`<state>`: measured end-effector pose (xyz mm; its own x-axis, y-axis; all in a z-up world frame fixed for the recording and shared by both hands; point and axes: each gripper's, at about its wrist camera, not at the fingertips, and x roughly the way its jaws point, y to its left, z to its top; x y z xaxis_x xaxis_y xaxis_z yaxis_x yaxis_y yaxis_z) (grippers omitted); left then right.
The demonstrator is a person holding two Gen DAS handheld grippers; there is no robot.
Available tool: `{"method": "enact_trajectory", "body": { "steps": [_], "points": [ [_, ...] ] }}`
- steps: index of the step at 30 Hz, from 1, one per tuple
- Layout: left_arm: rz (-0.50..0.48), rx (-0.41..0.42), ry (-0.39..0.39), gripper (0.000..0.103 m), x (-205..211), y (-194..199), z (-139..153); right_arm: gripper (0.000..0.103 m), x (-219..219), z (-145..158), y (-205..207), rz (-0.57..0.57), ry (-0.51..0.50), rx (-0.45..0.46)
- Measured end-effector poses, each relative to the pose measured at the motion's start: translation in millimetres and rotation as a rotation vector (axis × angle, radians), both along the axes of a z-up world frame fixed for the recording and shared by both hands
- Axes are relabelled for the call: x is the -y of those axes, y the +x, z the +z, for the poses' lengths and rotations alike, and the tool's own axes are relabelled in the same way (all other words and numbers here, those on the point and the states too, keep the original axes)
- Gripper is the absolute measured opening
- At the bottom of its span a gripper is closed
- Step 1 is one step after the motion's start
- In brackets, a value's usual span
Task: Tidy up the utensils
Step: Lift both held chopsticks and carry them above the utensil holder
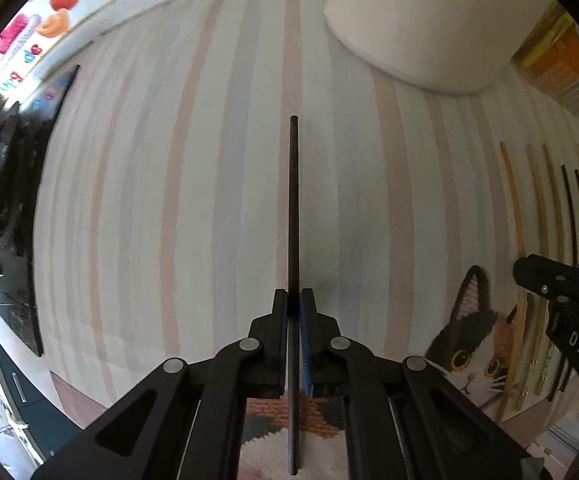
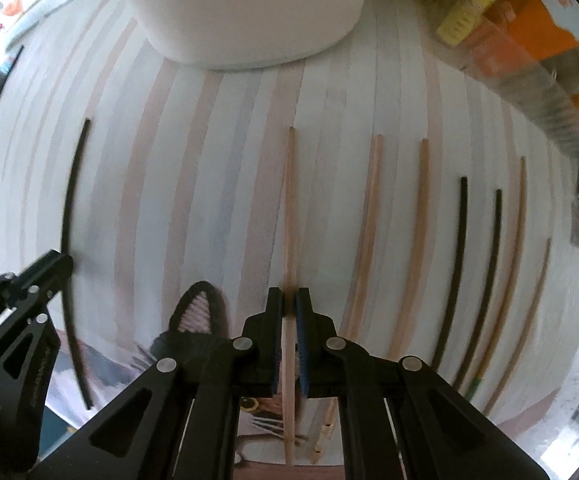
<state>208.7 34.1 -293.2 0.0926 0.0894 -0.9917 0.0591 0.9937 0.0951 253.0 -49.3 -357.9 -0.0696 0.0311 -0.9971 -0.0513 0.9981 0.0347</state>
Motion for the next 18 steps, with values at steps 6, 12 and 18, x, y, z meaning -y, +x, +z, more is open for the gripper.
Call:
{"method": "enact_trajectory", "body": {
  "steps": [6,12,18],
  "points": [
    [0.015,0.088,-0.061,0.003,-4,-12,41,0.007,23,27,-25,-0.046,0.086,0.064],
    [0.032,0.209,-0.116,0.003,-5,-25,96,0.007,36,66,-45,-0.052,0.145,0.167],
    [0.049,0.394,-0.213,0.003,-6,-29,183,0.007,60,141,-61,-0.088,0.233,0.335]
  ]
}}
